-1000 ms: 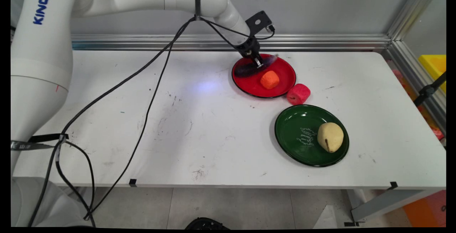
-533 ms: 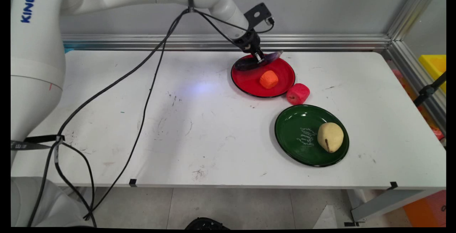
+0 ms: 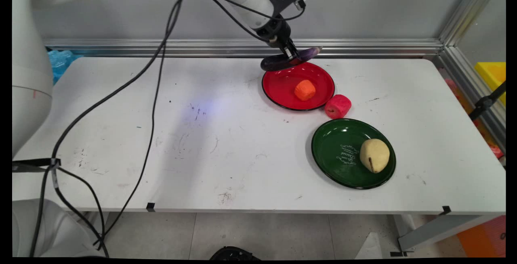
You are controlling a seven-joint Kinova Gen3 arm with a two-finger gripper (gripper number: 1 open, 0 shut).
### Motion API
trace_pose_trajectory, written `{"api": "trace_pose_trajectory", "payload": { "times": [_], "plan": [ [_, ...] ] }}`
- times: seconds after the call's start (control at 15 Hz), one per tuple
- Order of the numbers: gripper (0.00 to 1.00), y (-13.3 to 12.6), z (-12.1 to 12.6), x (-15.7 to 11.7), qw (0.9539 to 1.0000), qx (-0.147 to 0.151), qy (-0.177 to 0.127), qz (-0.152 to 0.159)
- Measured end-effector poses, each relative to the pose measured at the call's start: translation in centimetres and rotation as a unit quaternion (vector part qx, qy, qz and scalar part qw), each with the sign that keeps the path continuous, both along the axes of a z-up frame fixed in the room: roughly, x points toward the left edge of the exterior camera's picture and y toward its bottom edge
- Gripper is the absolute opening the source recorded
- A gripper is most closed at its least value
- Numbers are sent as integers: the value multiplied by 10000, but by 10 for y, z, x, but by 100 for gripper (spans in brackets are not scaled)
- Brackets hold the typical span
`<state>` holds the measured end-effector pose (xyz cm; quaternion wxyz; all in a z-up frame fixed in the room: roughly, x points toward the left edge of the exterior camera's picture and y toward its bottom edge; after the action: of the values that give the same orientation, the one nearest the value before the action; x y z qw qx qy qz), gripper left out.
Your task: Place the picked object on the table
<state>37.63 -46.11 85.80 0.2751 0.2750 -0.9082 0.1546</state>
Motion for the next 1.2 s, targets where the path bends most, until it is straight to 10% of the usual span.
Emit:
{"api": "trace_pose_trajectory", "payload": {
  "times": [1.2],
  "plan": [
    [0, 188, 37, 9, 9831, 746, -296, -1645]
  ]
}}
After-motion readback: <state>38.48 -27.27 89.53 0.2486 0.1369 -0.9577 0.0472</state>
